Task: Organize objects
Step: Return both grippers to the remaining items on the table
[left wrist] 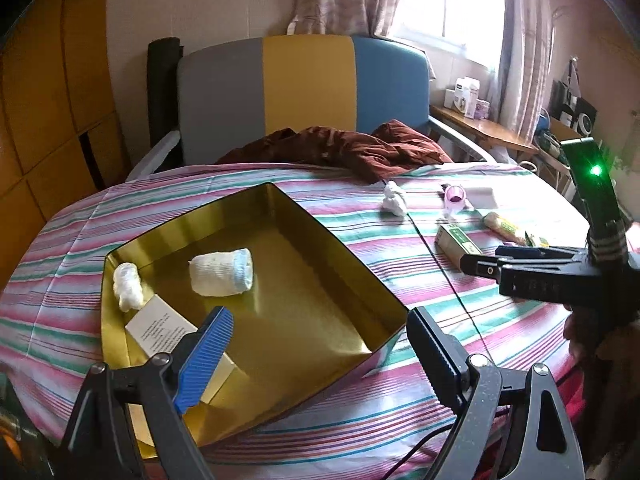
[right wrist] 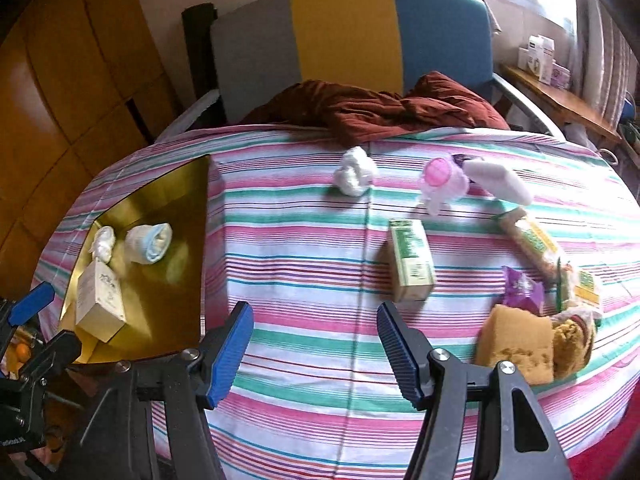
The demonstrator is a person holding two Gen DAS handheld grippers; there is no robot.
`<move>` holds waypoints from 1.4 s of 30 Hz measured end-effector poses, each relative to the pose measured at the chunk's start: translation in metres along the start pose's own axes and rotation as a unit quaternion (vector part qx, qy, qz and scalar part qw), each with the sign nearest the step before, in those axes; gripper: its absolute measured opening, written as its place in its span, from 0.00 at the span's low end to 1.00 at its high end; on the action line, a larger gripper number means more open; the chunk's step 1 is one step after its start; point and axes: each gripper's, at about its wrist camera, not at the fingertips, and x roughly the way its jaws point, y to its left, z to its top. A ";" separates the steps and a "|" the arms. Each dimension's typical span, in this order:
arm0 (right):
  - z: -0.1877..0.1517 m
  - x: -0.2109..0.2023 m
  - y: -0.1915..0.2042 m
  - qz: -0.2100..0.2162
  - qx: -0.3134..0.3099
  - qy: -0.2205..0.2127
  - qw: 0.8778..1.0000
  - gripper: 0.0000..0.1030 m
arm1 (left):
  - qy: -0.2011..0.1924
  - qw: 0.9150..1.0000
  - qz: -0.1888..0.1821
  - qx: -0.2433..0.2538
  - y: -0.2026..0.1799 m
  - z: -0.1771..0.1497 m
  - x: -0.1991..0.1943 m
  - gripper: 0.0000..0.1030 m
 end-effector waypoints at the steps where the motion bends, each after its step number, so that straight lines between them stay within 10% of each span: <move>1: 0.001 -0.001 -0.003 -0.003 0.000 0.000 1.000 0.63 | 0.002 1.000 -0.002 0.002 -0.002 0.000 0.001 0.87; 20: 0.023 -0.027 -0.167 -0.130 0.154 -0.045 0.978 0.63 | 0.009 0.997 -0.056 0.059 -0.059 0.022 0.022 0.87; 42: 0.004 -0.023 -0.212 -0.075 0.266 -0.051 0.960 0.65 | 0.099 0.987 -0.116 0.057 -0.154 0.066 0.141 0.87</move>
